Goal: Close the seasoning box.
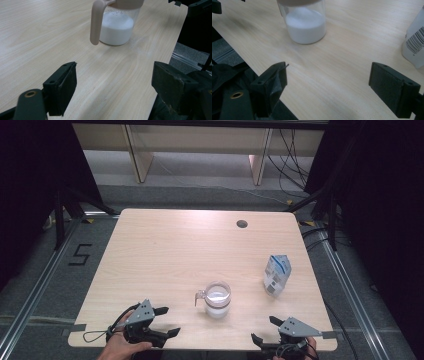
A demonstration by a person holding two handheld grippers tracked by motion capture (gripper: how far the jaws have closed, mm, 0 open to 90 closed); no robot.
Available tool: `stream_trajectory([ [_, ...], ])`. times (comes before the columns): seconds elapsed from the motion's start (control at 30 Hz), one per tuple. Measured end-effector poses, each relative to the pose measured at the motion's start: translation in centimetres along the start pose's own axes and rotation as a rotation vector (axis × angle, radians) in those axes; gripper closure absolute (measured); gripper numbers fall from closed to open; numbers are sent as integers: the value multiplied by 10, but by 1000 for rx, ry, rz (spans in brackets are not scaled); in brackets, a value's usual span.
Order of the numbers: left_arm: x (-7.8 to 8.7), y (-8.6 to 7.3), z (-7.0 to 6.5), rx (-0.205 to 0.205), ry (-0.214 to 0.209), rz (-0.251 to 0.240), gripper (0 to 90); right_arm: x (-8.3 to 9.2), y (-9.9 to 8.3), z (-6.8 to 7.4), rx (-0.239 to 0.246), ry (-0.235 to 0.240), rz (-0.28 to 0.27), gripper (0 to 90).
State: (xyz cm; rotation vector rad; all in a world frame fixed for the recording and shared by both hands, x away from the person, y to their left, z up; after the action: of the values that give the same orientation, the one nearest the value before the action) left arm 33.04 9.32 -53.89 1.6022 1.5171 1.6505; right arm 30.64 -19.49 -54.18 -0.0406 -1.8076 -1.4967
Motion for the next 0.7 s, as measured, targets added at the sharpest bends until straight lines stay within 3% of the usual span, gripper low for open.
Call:
stream_trajectory([
  [0.03, 0, 0, 0, 1, -2, 0, 199, 1, -2, 3, -28, -4, 13, 160],
  [0.1, 1, -2, 1, -6, 6, 12, 197, -1, -4, 2, -9, -3, 22, 160],
  [0.13, 0, -2, 0, 18, 2, 0, 197, -1, -4, 1, 1, 1, 20, 160],
  [0.4, -1, -4, 2, -4, 4, 16, 197, -1, -6, 2, -10, -6, 27, 160],
  [0.57, -1, -4, 2, -3, -3, 12, 198, -1, -5, 1, -1, -15, 20, 161],
  [0.63, -1, -5, 1, 16, 2, 9, 198, -1, -6, 1, -9, -14, 32, 161],
  [0.67, -1, -4, 2, 5, 0, 11, 199, 0, -7, 4, -40, -15, 39, 161],
  [0.7, -1, -4, 2, 8, 1, 11, 199, -1, -7, 3, -28, -14, 35, 161],
])
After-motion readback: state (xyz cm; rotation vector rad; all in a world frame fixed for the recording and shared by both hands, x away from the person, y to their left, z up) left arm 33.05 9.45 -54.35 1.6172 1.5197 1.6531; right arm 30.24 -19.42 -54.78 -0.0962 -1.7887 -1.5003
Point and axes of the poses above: each handheld gripper's, and its own axes: x roughly backward along the jaws, y roughly out of its top, z roughly to its left, the point moved 10 cm from there along -x, roughly forward along the jaws, and after that the axes turned 10 degrees about -y, right-handed, at the moved point
